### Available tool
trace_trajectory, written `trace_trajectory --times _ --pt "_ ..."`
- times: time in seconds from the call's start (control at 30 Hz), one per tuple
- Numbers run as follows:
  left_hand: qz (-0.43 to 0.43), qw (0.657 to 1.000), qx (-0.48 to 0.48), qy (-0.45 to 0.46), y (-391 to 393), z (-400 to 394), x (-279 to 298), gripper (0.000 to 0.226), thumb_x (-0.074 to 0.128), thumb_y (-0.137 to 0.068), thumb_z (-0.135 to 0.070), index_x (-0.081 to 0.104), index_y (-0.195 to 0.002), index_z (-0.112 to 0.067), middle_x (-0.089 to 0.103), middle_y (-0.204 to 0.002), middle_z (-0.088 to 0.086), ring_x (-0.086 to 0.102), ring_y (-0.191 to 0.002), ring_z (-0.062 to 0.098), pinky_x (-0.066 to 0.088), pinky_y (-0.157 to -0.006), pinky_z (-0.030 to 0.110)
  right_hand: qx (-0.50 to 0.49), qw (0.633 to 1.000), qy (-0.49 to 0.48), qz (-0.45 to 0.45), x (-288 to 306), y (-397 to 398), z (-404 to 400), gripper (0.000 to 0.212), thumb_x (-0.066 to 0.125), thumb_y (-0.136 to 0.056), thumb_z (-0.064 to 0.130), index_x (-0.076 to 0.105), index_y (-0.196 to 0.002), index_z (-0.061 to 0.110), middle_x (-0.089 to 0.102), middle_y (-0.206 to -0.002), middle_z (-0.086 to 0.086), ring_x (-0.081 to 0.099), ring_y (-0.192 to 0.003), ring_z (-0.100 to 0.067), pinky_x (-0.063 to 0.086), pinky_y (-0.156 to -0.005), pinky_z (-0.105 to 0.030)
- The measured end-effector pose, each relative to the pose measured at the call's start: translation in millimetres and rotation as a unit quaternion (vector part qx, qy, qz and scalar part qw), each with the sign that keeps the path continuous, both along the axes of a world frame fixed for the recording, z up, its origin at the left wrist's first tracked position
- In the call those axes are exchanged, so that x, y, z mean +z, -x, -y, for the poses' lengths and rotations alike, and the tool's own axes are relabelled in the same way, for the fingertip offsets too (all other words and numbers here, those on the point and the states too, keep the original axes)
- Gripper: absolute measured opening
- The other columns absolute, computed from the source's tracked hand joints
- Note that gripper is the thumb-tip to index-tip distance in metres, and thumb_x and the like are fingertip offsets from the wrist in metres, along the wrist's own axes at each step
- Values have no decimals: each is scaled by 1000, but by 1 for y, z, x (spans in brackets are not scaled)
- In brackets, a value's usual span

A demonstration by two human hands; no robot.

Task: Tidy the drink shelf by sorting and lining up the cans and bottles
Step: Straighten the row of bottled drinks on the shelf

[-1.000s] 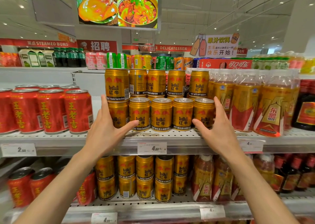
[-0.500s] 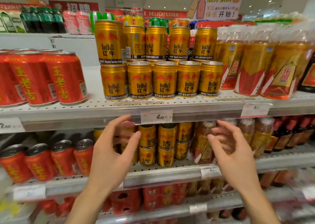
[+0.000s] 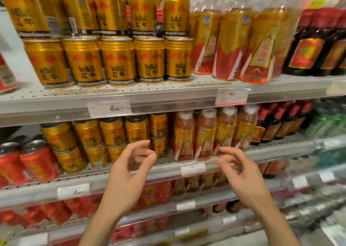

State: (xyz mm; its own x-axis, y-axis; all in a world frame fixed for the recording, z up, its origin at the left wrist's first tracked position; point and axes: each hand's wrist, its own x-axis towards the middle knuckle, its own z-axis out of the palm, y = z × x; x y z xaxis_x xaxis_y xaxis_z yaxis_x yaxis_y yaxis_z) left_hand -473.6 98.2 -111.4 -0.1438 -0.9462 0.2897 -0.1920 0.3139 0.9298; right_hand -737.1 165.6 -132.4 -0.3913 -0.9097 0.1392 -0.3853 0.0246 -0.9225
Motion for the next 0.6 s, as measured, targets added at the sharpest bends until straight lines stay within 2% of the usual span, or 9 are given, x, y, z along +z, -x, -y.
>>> trace_trajectory --times 0.13,0.23,0.33,0.47,0.6 --pt "-18 1000 7 5 67 -14 4 26 68 -88 -33 67 -114 -30 73 -94 -6 71 -91 19 56 -92 43 18 1000 6 -3 5 57 -3 27 65 -97 28 59 -122 34 72 -94 -2 68 -84 -11 55 -78 -19" --pt "-19 1000 -2 4 118 -24 8 22 68 -92 -28 67 -114 -30 72 -94 -6 70 -92 18 56 -91 40 39 999 12 -7 14 103 -6 26 65 -96 32 59 -120 37 73 -92 4 70 -87 -12 58 -81 -29" --pt "-10 1000 -9 2 157 -32 16 22 67 -94 -25 66 -115 -32 72 -95 -5 69 -91 15 56 -89 33 44 999 21 -20 22 140 -8 27 66 -96 32 60 -121 36 74 -92 10 69 -89 -6 57 -84 -30" --pt "-1 1000 1 2 185 -37 25 23 67 -95 -25 65 -116 -33 72 -97 -8 69 -92 11 54 -86 22 55 998 30 -14 28 168 -6 28 67 -95 30 61 -122 35 73 -92 8 69 -88 -7 57 -84 -29" --pt "-15 1000 0 7 199 -33 31 22 67 -94 -25 66 -114 -33 72 -96 -7 70 -91 15 57 -81 23 58 997 37 -23 35 178 -1 27 67 -95 28 61 -120 35 73 -92 11 69 -87 -6 57 -82 -28"
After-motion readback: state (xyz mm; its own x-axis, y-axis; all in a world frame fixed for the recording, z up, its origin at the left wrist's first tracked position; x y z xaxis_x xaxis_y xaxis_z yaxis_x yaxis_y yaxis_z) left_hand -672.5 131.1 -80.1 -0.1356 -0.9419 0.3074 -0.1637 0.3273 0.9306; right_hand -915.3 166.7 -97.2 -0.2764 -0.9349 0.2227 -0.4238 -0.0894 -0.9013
